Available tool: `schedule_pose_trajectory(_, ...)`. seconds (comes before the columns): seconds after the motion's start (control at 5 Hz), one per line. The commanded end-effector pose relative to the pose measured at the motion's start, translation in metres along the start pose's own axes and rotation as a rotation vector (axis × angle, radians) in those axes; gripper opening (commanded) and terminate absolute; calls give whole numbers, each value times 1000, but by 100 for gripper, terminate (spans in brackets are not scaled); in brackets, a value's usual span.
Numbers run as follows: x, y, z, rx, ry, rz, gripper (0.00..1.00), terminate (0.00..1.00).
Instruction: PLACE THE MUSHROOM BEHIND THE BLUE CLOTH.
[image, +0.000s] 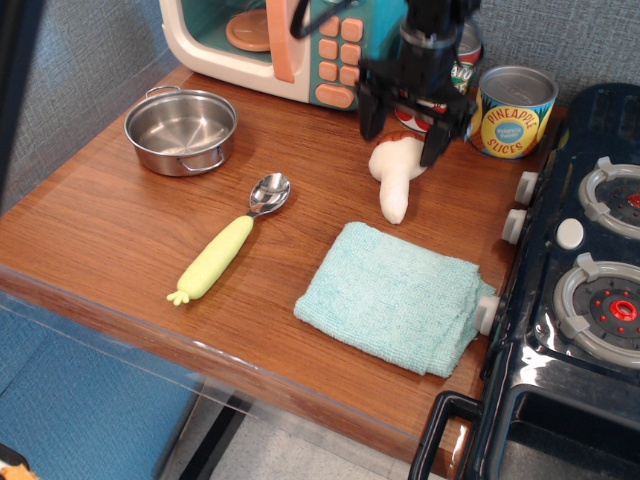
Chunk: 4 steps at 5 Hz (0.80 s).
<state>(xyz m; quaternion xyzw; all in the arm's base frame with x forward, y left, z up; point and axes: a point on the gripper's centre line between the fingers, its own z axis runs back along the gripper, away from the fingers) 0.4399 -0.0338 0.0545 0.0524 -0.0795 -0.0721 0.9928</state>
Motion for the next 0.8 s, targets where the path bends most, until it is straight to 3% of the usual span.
schedule_pose_trajectory(0.0,-10,19,73,-19,-118,40,100,0)
schedule_pose_trajectory(0.4,-17,21,68,-16,-81,49,100,0)
schedule_pose_trajectory(0.6,-17,21,68,-16,-81,49,100,100)
